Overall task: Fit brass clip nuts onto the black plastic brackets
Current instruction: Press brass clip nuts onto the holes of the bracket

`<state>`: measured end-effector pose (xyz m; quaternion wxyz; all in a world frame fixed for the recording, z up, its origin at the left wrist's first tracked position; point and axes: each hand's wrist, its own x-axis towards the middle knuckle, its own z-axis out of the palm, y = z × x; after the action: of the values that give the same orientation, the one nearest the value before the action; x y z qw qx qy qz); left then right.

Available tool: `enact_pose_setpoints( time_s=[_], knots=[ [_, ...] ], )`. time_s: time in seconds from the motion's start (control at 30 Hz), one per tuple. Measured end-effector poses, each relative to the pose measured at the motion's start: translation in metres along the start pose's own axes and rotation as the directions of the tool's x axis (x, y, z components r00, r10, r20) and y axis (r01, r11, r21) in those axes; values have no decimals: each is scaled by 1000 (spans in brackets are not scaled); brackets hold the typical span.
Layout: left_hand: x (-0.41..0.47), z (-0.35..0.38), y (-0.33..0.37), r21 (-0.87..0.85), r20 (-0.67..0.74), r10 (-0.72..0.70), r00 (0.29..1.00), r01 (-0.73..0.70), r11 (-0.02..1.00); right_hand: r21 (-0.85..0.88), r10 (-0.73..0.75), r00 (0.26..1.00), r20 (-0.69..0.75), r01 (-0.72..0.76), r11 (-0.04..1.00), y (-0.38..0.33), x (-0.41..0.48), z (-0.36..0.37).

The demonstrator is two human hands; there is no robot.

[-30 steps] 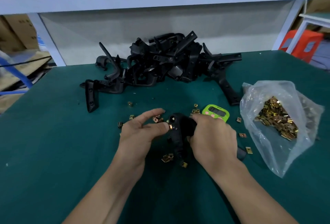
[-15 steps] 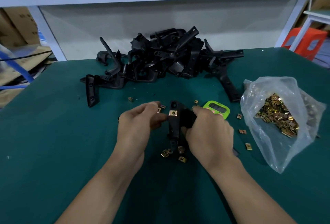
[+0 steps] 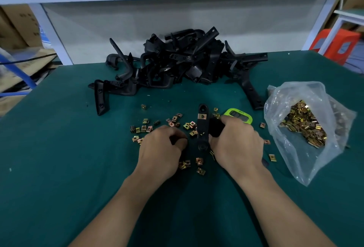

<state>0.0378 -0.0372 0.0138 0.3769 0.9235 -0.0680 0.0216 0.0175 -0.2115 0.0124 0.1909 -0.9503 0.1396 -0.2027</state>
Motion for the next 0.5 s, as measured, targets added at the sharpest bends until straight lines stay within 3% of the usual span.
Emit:
enact_pose_setpoints(
  time_s=[0.17, 0.23, 0.33, 0.4, 0.5],
  knots=[
    [3, 1, 1, -283, -134, -82, 988, 41, 958, 22, -26, 999, 19, 26, 999, -1, -1, -2],
    [4, 3, 4, -500, -106, -193, 976, 115, 859, 26, -29, 999, 31, 28, 999, -1, -2, -4],
    [2, 1, 10, -754, -9, -311, 950, 197, 627, 27, -27, 998, 58, 25, 999, -1, -3, -5],
    [3, -1, 9, -773, 37, -308, 951, 222, 594, 23, -28, 997, 66, 27, 999, -2, -3, -5],
    [2, -3, 9, -711, 92, -240, 966, 233, 663, 25, -31, 997, 66, 30, 999, -3, -4, -5]
  ],
)
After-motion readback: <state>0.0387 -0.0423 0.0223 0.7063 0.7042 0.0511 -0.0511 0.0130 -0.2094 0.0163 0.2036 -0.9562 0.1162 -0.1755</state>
